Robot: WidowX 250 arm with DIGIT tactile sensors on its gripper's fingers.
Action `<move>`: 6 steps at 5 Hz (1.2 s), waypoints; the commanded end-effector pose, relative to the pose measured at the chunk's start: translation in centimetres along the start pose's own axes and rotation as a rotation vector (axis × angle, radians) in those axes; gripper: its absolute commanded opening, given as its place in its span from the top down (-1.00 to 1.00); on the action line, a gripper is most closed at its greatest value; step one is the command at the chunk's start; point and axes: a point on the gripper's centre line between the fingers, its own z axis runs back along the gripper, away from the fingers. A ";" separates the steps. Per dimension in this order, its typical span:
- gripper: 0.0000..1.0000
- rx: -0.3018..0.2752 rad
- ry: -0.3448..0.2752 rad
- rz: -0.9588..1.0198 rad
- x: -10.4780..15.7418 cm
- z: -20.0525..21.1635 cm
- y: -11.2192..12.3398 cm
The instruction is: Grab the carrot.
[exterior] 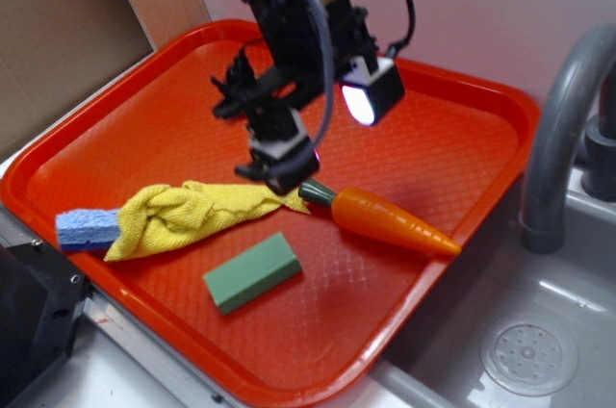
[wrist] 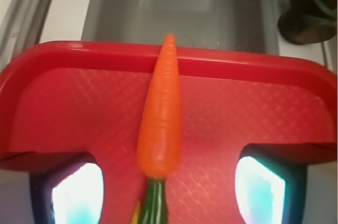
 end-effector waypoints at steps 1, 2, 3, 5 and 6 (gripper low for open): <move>-1.00 -0.003 0.060 -0.004 3.0 -3.0 -2.2; -1.00 0.010 0.147 0.011 3.6 -5.8 -1.4; -0.89 0.005 0.149 0.015 3.8 -6.6 -1.5; 1.00 0.069 0.161 0.065 3.8 -4.4 -2.1; 1.00 0.088 0.115 0.317 1.0 1.2 0.4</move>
